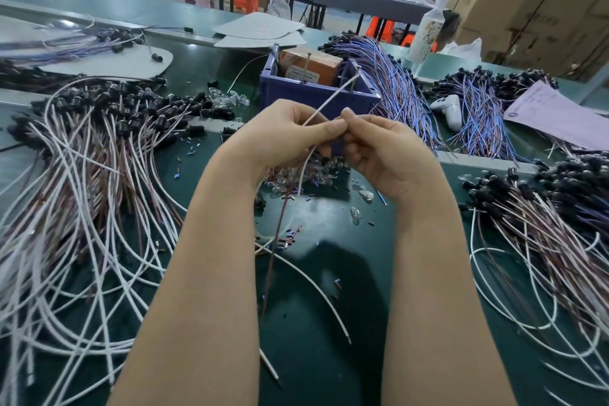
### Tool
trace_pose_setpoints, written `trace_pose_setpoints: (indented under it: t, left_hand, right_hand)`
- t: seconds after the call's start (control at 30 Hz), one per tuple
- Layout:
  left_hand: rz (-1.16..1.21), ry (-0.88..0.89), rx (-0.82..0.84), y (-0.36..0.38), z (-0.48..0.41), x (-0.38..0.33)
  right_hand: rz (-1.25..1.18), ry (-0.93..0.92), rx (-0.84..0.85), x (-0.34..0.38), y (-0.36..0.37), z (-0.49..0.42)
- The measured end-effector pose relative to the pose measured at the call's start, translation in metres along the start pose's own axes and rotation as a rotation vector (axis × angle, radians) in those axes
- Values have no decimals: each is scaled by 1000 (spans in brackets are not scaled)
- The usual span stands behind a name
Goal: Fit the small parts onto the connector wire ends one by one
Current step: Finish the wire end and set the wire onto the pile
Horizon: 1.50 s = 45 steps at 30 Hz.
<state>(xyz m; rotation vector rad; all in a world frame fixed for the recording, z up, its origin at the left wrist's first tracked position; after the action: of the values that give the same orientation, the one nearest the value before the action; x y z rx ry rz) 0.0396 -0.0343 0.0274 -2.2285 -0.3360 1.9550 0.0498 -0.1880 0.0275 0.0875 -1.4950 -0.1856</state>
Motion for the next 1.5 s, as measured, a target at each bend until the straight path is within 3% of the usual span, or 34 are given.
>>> trace_pose_setpoints:
  t: [0.17,0.37,0.5,0.6,0.73,0.87,1.03,1.2,1.37,1.4,1.5]
  left_hand:
    - [211,57,21,0,7,-2]
    - [-52,85,-123,1,2,-3]
    - [-139,87,-203,8,-4,2]
    - [-153,121,-213,11,-6,4]
    - [130,142,-119,7,-3,8]
    - [182,84,-77,5,-1,15]
    - [27,65,-180,8,-3,12]
    - [-87,166,-205,7,-4,3]
    - [157,174,-81,2,1,2]
    - [182,148,-72,1,1,3]
    - [16,124,-138,1,0,6]
  right_hand:
    - [-138,30,56,6,3,3]
    - [665,-529,-247,4,20,-1]
    - [811,-695,-311,-1,22,0]
    - [788,-677,-317,-2,21,-2]
    - [395,-441,-219,-2,22,-1]
    - [351,-375,-179,-9,24,0]
    - [695,-616,-334,-8,29,-5]
    - [735,-737,-386,-2,30,-1]
    - [230,-398,-151,1,24,1]
    - [248,-395,-147,1,24,1]
    - [661,-617,-267,-1,28,-1]
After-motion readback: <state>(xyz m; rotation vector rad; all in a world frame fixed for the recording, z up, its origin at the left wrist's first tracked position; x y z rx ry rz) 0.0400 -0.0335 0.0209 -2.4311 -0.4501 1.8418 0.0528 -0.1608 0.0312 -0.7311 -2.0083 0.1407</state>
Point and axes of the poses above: each hand's wrist, its own z-axis away from the middle knuckle, its own y-axis out of the palm, x = y × z, the point moved 1 cm from there along -z, towards the middle knuckle, and after that the axes turned 14 degrees about -x, right-handed, at the moved point
